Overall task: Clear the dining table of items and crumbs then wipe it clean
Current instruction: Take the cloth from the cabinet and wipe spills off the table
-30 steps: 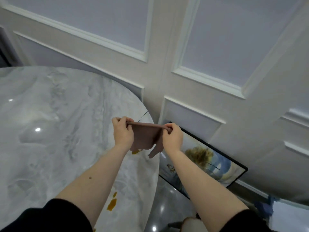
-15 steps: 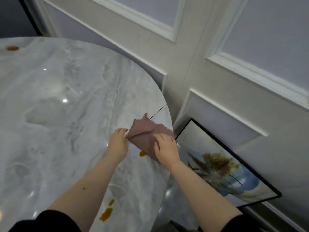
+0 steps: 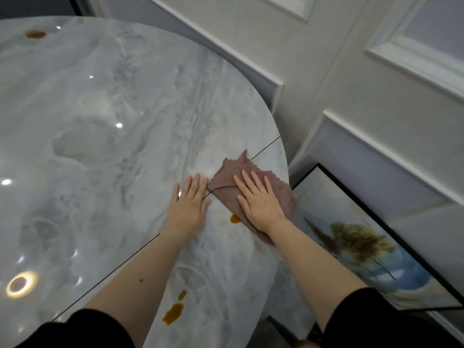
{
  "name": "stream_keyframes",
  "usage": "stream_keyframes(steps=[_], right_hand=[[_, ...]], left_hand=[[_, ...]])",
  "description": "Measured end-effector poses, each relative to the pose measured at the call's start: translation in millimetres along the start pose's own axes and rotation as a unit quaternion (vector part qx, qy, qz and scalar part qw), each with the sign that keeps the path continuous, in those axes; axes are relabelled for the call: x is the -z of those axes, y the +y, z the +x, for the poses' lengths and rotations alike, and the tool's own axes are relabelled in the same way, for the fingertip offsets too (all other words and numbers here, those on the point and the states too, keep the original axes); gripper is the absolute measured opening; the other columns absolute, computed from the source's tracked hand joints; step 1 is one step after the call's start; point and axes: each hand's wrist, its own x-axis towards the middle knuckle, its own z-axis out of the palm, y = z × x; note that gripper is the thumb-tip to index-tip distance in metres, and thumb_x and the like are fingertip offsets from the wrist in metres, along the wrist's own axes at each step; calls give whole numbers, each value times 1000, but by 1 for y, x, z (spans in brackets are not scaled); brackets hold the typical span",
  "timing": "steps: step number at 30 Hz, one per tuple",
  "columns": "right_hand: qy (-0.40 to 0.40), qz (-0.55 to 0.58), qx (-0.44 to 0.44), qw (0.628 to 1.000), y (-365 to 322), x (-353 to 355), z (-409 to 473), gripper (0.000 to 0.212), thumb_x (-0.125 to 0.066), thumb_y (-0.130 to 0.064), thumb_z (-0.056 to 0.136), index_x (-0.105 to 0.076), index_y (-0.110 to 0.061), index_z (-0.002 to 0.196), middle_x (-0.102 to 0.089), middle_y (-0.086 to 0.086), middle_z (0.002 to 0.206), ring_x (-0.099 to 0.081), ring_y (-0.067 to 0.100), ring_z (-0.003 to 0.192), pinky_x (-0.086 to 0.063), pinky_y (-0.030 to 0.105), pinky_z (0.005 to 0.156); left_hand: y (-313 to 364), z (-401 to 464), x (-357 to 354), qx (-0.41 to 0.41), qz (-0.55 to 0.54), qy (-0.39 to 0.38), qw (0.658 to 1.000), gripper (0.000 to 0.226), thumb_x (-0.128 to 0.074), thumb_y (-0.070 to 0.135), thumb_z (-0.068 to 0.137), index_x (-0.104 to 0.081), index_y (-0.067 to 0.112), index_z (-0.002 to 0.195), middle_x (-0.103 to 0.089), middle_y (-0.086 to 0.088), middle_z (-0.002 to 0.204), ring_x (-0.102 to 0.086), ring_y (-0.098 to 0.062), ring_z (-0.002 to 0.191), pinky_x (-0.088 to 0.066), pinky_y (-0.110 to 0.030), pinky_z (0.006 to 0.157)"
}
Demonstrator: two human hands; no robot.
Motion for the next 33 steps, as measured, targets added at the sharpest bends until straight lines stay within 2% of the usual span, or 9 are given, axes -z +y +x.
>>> stream_keyframes(steps=[5, 7, 9, 13, 18, 22, 25, 29, 33], right_hand=[[15, -1, -9, 1000, -18, -6, -16, 63, 4, -49, 90, -2, -32, 150, -4, -5, 159, 1, 17, 147, 6, 43, 119], [17, 5, -13, 1000, -26, -7, -24, 63, 4, -48, 90, -3, -31, 150, -5, -5, 159, 1, 17, 147, 7, 43, 119], [17, 0, -13, 1000, -38, -9, -32, 62, 4, -48, 90, -3, -31, 150, -4, -4, 159, 1, 17, 147, 7, 43, 119], [17, -10, -2, 1000, -65, -16, -51, 61, 2, -47, 91, -4, -31, 150, -7, -4, 159, -1, 18, 147, 5, 43, 119], [22, -5, -11, 1000, -100, -27, -73, 58, -3, -45, 94, -4, -31, 150, -7, -3, 159, -1, 18, 147, 6, 43, 119], [22, -3, -26, 999, -133, -35, -91, 60, 0, -45, 93, -1, -28, 150, -3, -4, 159, 2, 16, 147, 6, 41, 119], [33, 10, -68, 997, -155, -42, -103, 65, 4, -46, 90, 0, -23, 151, -1, -1, 160, 4, 17, 147, 6, 40, 119], [50, 10, -153, 987, -164, -43, -96, 70, 7, -47, 88, 0, -19, 151, -1, 6, 159, 2, 23, 147, 5, 43, 119], [61, 34, -236, 969, -175, -40, -68, 59, -13, -41, 100, 0, -15, 151, 1, 9, 159, 5, 27, 147, 7, 47, 118]], left_hand=[[-2, 0, 0, -8, -38, 6, 999, 69, 0, 49, 90, -9, 18, 150, -5, -1, 159, -1, -18, 147, 8, -41, 117], [-3, 0, 4, -16, -79, -8, 997, 56, -15, 39, 100, -8, 14, 150, -3, -3, 159, 2, -17, 147, 11, -39, 116], [-8, -6, 11, -23, -112, -13, 993, 52, -22, 25, 101, -8, 13, 150, -4, -3, 159, 2, -15, 147, 13, -37, 116], [-30, -34, 20, -26, -118, 15, 993, 58, -19, 25, 94, -15, 11, 149, -13, -5, 158, -7, -17, 147, 10, -37, 117], [-64, -79, 30, -4, -94, 42, 995, 76, 3, 44, 85, -23, 11, 148, -20, -5, 157, -12, -20, 147, 3, -38, 118], [-94, -116, 36, 22, -66, 45, 997, 78, 5, 45, 83, -24, 10, 147, -21, -7, 156, -14, -24, 146, -2, -40, 118], [-115, -132, 38, 48, -54, 47, 996, 77, 2, 44, 84, -25, 8, 147, -22, -10, 155, -16, -26, 145, -3, -43, 118], [-127, -128, 42, 64, -61, 58, 994, 64, -13, 36, 91, -23, 6, 147, -20, -11, 156, -14, -26, 146, -2, -42, 118], [-126, -105, 43, 57, -55, 66, 995, 63, -14, 33, 92, -23, 6, 147, -22, -11, 155, -17, -26, 145, -5, -43, 118]])
